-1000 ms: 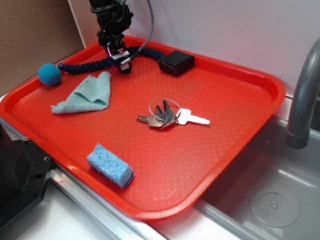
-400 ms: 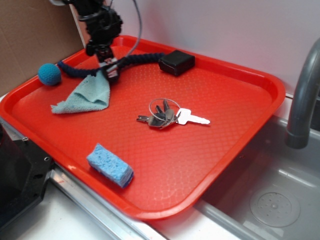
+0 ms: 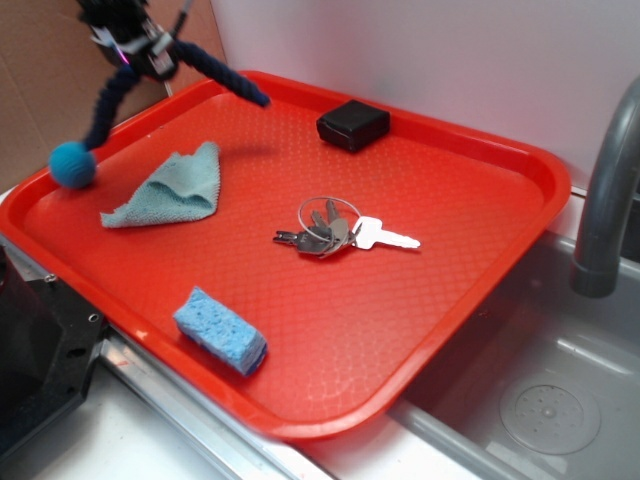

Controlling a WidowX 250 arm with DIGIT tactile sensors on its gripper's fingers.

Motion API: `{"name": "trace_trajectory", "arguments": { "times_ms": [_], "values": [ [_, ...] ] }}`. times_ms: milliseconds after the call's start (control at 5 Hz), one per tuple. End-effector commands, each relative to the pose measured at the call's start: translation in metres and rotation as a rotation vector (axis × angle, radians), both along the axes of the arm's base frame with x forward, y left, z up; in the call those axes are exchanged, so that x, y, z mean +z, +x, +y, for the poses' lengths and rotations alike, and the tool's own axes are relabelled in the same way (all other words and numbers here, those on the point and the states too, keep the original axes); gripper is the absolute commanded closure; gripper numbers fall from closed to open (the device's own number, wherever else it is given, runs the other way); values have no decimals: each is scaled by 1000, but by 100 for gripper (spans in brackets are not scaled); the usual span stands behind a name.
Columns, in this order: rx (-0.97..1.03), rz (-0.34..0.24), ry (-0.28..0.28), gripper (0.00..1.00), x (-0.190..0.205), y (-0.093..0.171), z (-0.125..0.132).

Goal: Grab the blue rope.

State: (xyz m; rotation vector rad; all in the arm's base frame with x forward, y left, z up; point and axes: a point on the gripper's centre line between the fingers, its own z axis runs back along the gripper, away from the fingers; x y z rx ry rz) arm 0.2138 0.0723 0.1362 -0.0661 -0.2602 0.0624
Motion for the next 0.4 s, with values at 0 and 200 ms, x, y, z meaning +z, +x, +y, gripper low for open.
{"name": "trace_trajectory", "arguments": {
  "times_ms": [0, 200],
  "values": [
    [143, 21, 7, 100, 101, 14, -59],
    [147, 18, 2, 100, 107, 20, -61]
  ]
}}
